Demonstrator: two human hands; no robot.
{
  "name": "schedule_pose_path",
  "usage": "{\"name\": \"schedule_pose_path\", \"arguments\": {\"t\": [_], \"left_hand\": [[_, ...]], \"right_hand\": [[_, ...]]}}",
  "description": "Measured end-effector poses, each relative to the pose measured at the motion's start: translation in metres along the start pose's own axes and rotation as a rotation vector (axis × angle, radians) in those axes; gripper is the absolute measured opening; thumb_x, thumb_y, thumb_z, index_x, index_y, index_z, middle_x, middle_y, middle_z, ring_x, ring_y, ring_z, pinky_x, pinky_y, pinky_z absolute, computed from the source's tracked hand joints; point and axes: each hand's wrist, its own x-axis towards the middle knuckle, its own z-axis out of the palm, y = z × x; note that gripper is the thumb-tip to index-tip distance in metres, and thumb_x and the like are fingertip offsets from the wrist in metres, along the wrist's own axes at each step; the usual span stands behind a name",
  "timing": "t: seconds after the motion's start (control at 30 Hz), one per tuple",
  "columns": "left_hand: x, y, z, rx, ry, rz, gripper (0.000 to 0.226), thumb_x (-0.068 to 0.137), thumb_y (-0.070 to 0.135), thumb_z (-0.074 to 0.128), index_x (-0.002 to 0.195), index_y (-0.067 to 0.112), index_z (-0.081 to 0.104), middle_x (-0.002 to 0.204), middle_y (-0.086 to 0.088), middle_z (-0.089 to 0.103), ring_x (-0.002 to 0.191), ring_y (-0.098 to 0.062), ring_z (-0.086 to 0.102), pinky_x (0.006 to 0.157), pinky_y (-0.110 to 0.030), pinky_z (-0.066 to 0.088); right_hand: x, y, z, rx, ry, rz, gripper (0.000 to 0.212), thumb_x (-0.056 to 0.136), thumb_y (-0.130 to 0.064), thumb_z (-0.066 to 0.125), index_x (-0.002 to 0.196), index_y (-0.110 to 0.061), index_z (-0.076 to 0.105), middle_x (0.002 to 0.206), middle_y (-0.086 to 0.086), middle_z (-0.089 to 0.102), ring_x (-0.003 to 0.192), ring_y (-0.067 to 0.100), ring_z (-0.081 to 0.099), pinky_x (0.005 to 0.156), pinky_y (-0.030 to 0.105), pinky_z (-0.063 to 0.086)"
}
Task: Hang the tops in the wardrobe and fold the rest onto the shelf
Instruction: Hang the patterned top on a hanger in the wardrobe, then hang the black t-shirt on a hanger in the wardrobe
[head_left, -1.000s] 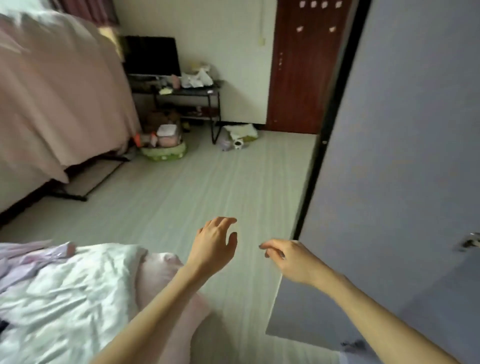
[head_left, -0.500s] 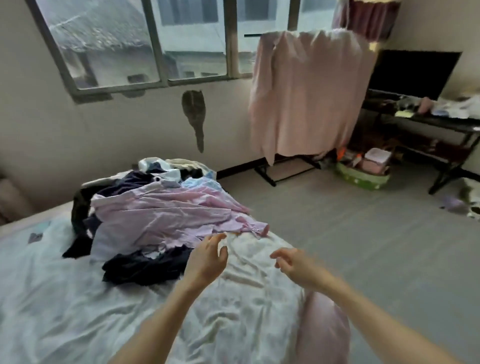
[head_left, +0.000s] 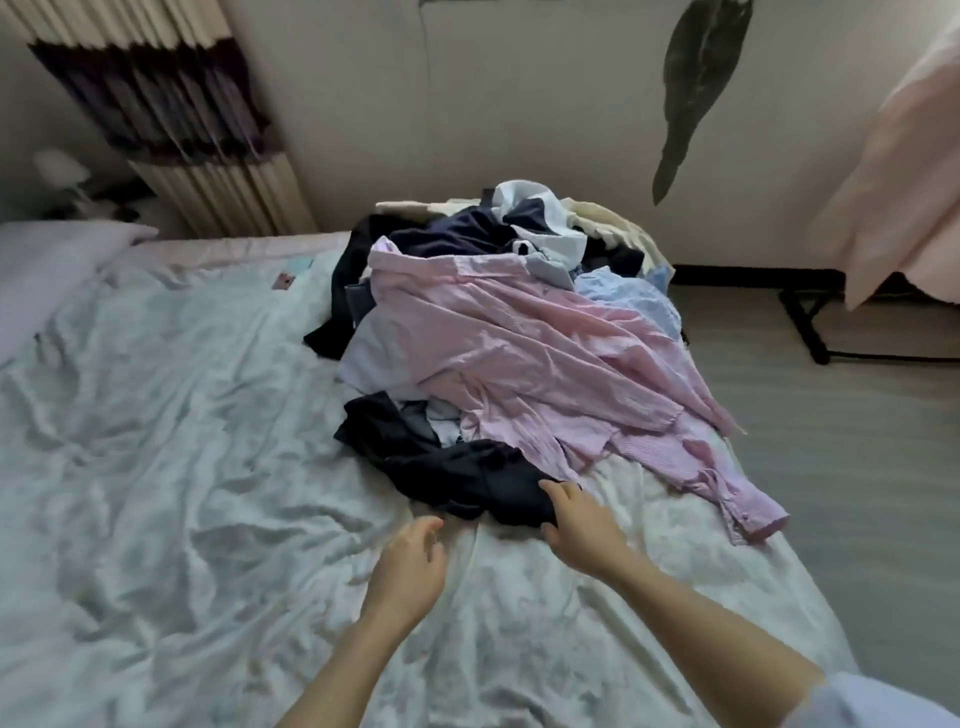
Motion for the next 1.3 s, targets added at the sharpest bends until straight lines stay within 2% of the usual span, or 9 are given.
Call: {"name": "schedule_pose_path", "arguments": {"t": [0.17, 0.27, 0.37, 0.63, 0.77, 0.87, 0.97, 1.17, 1.3], "left_hand": [[0.023, -0.05, 0.038, -0.056, 0.049, -0.152, 0.034, 0.096, 0.014, 0.043, 0.128, 0.017, 0.053, 0.123, 0.001, 0.055, 0.109, -0.012, 0.053, 0.087, -0.018, 0.037], [0.018, -0.06, 0.05, -0.087, 0.036, -0.198, 0.033, 0.097, 0.015, 0.044, 0.128, 0.018, 0.052, 0.123, 0.001, 0.054, 0.103, -0.009, 0.051, 0.085, -0.019, 0.038], [0.016, -0.053, 0.05, -0.099, 0.027, -0.217, 0.034, 0.097, 0.014, 0.044, 0.13, 0.017, 0.051, 0.127, -0.003, 0.054, 0.105, -0.013, 0.052, 0.087, -0.022, 0.041], [-0.016, -0.012, 0.054, 0.083, -0.2, 0.057, 0.094, 0.078, 0.026, 0.068, 0.148, 0.042, 0.007, 0.158, 0.007, -0.006, 0.144, -0.018, -0.001, 0.114, -0.035, 0.018], [-0.051, 0.018, 0.068, 0.101, -0.358, 0.222, 0.066, 0.082, 0.033, 0.067, 0.14, 0.029, 0.037, 0.15, 0.003, 0.03, 0.143, -0.023, 0.017, 0.115, -0.038, 0.02], [-0.082, 0.062, 0.067, -0.107, -0.22, 0.372, 0.009, 0.095, 0.017, 0.052, 0.096, 0.02, 0.061, 0.094, 0.004, 0.063, 0.092, -0.016, 0.058, 0.082, -0.026, 0.039], [-0.105, 0.098, 0.058, -0.214, -0.253, 0.481, 0.021, 0.098, 0.011, 0.047, 0.08, 0.016, 0.057, 0.069, 0.005, 0.056, 0.065, -0.009, 0.05, 0.062, -0.021, 0.033], [-0.172, 0.152, 0.051, -0.134, -0.364, 0.862, 0.017, 0.097, 0.013, 0.047, 0.084, 0.015, 0.056, 0.068, 0.01, 0.051, 0.068, -0.016, 0.048, 0.063, -0.024, 0.029], [-0.242, 0.194, 0.06, -0.159, -0.497, 1.073, 0.018, 0.098, 0.012, 0.045, 0.086, 0.007, 0.058, 0.071, 0.004, 0.054, 0.071, -0.02, 0.05, 0.064, -0.027, 0.032]], "right_hand": [[0.09, 0.004, 0.068, -0.166, -0.204, -0.071, 0.093, 0.089, -0.045, 0.054, 0.149, -0.025, -0.015, 0.153, 0.008, 0.014, 0.143, 0.03, 0.011, 0.109, 0.059, 0.015], [0.1, 0.007, 0.096, -0.247, -0.182, -0.088, 0.065, 0.091, -0.02, 0.049, 0.146, -0.014, 0.016, 0.126, 0.01, 0.048, 0.121, 0.03, 0.042, 0.094, 0.047, 0.035], [0.085, 0.005, 0.098, 0.017, -0.275, -0.142, 0.005, 0.086, -0.012, 0.047, 0.088, -0.01, 0.044, 0.098, 0.014, 0.059, 0.094, 0.032, 0.053, 0.067, 0.032, 0.033], [-0.036, 0.02, 0.028, 0.441, -0.522, -0.105, 0.019, 0.075, -0.016, 0.048, 0.057, -0.02, 0.043, 0.055, -0.008, 0.041, 0.05, 0.008, 0.038, 0.053, 0.026, 0.031], [-0.098, 0.024, -0.039, 0.695, -0.333, 0.109, 0.017, 0.068, -0.024, 0.044, 0.051, -0.022, 0.042, 0.048, -0.011, 0.035, 0.043, 0.006, 0.032, 0.044, 0.021, 0.026], [-0.164, 0.03, -0.08, 0.792, -0.092, 0.239, 0.021, 0.067, -0.024, 0.044, 0.049, -0.023, 0.033, 0.043, -0.015, 0.029, 0.04, 0.004, 0.026, 0.039, 0.018, 0.022], [-0.233, 0.038, -0.095, 0.806, 0.194, 0.385, 0.036, 0.082, -0.011, 0.047, 0.051, -0.022, 0.034, 0.043, -0.016, 0.031, 0.041, 0.002, 0.027, 0.043, 0.02, 0.023], [-0.392, 0.032, -0.081, 0.635, 0.592, 0.723, 0.018, 0.089, -0.006, 0.051, 0.081, 0.002, 0.065, 0.084, 0.018, 0.066, 0.083, 0.029, 0.059, 0.073, 0.034, 0.042], [-0.498, 0.018, -0.069, 0.452, 0.825, 0.948, 0.019, 0.094, -0.012, 0.05, 0.093, -0.005, 0.068, 0.101, 0.011, 0.066, 0.096, 0.028, 0.058, 0.082, 0.034, 0.042]]}}
